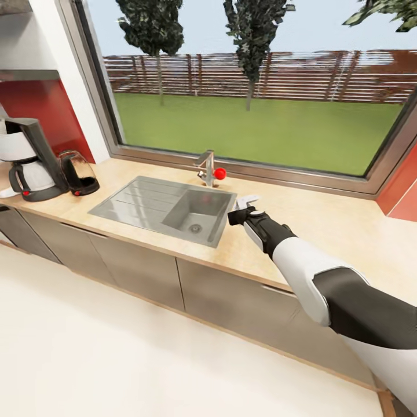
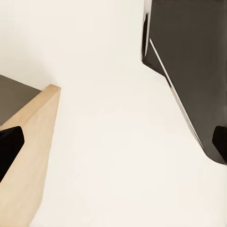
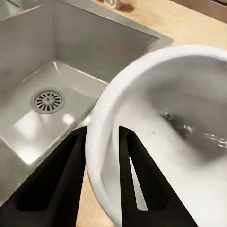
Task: Set up a coffee station on the kitchen countertop: keep the coffee maker on the countertop, move the bottle of coffee from the kitchen shelf to the counter next to the coffee maker, place a paper coffee filter on top of the coffee maker, put the saucer next to the coffee maker with the coffee cup on the saucer, and place the electric kettle next to the coffee maker.
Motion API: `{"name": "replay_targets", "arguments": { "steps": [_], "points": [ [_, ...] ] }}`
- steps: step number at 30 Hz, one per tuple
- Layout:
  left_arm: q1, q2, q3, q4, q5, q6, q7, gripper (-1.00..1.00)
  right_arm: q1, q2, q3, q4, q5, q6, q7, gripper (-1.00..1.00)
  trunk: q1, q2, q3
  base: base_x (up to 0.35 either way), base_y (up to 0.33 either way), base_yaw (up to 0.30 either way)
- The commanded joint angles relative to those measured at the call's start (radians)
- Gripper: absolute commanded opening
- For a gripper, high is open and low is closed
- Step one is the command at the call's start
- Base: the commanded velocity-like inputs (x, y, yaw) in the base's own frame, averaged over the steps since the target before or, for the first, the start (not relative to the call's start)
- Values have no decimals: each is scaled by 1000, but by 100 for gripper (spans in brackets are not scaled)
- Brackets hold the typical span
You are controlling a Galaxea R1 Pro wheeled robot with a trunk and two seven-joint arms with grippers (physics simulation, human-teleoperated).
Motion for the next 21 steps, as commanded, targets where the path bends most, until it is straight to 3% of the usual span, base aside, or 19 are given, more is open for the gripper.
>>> {"name": "replay_targets", "arguments": {
  "steps": [1, 21],
  "points": [
    [0, -1, 8, -1, -10, -2, 3, 100, 0, 1, 4, -1, 1, 6, 1, -100, 1, -2, 0, 0, 0, 163],
    [0, -8, 8, -6, -10, -2, 3, 100, 0, 9, 4, 1, 1, 6, -1, -100, 1, -2, 26, 0, 0, 174]
  ]
}}
